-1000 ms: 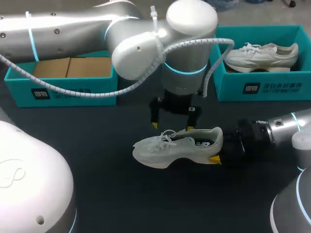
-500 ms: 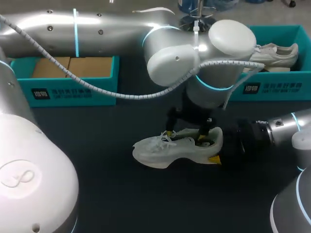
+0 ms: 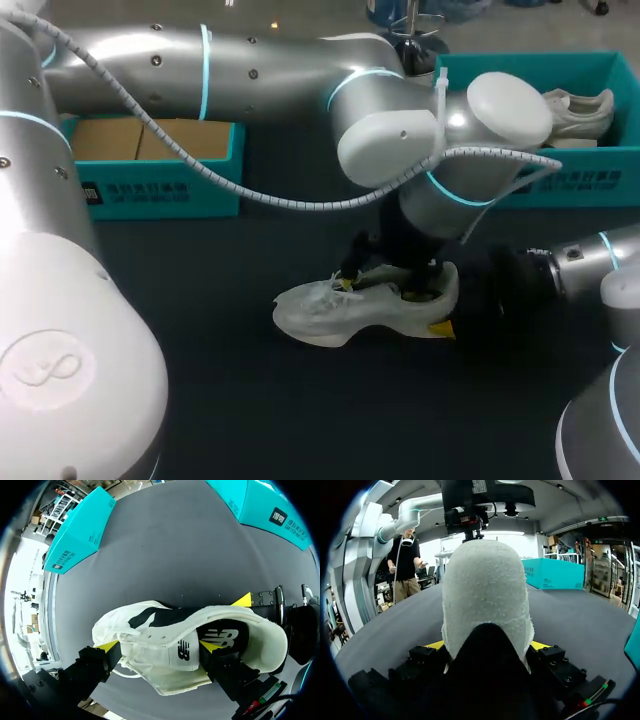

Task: Take the shoe out of the shoebox, open the shoe tongue, remove and reinsert the insole, then place the shoe into the shoebox

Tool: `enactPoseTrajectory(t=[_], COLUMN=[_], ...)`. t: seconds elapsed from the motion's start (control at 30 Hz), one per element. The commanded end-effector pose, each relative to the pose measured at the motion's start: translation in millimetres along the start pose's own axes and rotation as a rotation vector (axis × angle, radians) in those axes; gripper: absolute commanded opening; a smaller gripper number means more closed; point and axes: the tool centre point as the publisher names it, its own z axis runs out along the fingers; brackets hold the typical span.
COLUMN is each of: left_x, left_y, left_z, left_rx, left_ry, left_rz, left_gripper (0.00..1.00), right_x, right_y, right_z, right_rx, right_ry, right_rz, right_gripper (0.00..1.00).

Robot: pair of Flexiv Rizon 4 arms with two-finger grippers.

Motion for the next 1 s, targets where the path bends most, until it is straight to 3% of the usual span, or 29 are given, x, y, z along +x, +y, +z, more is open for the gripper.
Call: enactPoseTrajectory(t=[0.03, 0.13, 0.17, 0.2, 0.77, 1.0], left_x=[7.6, 6.9, 6.3, 5.2, -23.6, -49.0], left_y=[8, 11, 12, 12, 12, 7], left_z=[4, 3, 3, 2, -13, -33], left_rx=[0.006, 0.013, 0.012, 0.010, 0.026, 0.046], left_ry=[-0.047, -0.041, -0.045, -0.048, 0.012, 0.090], left_rz=[-0.021, 0.003, 0.003, 0.001, 0.000, -0.025], left_gripper=[1.00, 1.00, 0.64, 0.00, 0.00, 0.00], right_x=[-0.8, -0.8, -0.8, -0.8, -0.8, -0.8], right_y=[-5.3, -5.3, -5.3, -5.3, -5.3, -5.3], right_z=[5, 5, 5, 5, 5, 5], right_rx=[0.002, 0.002, 0.002, 0.002, 0.002, 0.002], right_ry=[-0.001, -0.001, -0.001, -0.001, -0.001, -0.001], right_rz=[0.000, 0.000, 0.000, 0.000, 0.000, 0.000], right_gripper=[0.00, 0.00, 0.00, 0.00, 0.00, 0.00])
